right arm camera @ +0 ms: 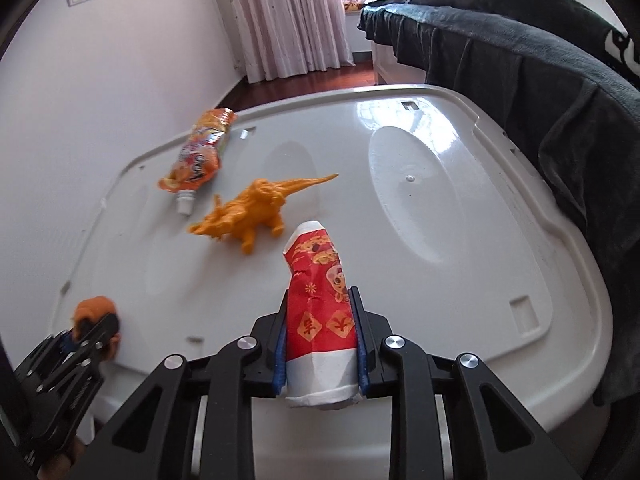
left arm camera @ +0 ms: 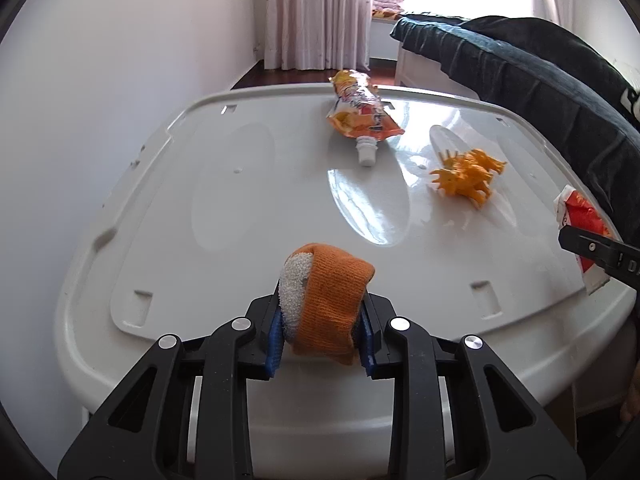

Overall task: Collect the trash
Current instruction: 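Carry the orange sock and red tube over the box and open both tools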

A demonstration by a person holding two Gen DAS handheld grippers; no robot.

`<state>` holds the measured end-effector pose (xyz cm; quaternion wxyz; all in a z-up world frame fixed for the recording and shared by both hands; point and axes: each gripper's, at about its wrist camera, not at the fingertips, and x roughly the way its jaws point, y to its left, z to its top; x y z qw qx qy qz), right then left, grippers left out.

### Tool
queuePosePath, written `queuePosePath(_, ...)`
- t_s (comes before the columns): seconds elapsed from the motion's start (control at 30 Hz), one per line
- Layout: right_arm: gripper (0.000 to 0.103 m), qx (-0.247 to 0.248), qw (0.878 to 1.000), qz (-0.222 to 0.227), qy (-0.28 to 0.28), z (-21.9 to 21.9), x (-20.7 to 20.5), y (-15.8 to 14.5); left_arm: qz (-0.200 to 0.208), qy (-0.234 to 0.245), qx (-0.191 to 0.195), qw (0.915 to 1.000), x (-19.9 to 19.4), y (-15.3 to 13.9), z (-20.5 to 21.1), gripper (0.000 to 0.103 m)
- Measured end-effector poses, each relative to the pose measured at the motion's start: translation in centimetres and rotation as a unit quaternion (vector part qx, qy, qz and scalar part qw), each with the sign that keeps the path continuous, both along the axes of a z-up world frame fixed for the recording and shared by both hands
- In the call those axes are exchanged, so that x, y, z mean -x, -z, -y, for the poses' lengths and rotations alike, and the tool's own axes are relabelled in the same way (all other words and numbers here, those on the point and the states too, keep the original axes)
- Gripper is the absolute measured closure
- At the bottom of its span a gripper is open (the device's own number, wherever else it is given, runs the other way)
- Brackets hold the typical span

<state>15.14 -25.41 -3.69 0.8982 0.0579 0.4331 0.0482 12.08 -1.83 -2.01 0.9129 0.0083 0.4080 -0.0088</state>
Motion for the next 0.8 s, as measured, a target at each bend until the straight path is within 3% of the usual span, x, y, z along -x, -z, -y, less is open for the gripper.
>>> queuePosePath(0.37, 0.076, 0.005, 0.998, 0.048, -0.051, -0.5, 10.4, -2.6, -0.001, 0.036, -0.002, 0.9994, 7.1, -2.7, 2.1, 0.075)
queuePosePath(0.63, 0.076, -0.021, 0.998, 0.008, -0.062, -0.2, 17.5, 1.0, -0.048, 0.032, -0.007, 0.9983, 14.4, -0.7, 1.9, 0.075)
queuePosePath(0.8, 0.076, -0.022, 0.996, -0.024, -0.082, -1.7, 19.9, 3.2, -0.092, 0.04, -0.01, 0.9949, 17.3, 1.2, 2.2, 0.075)
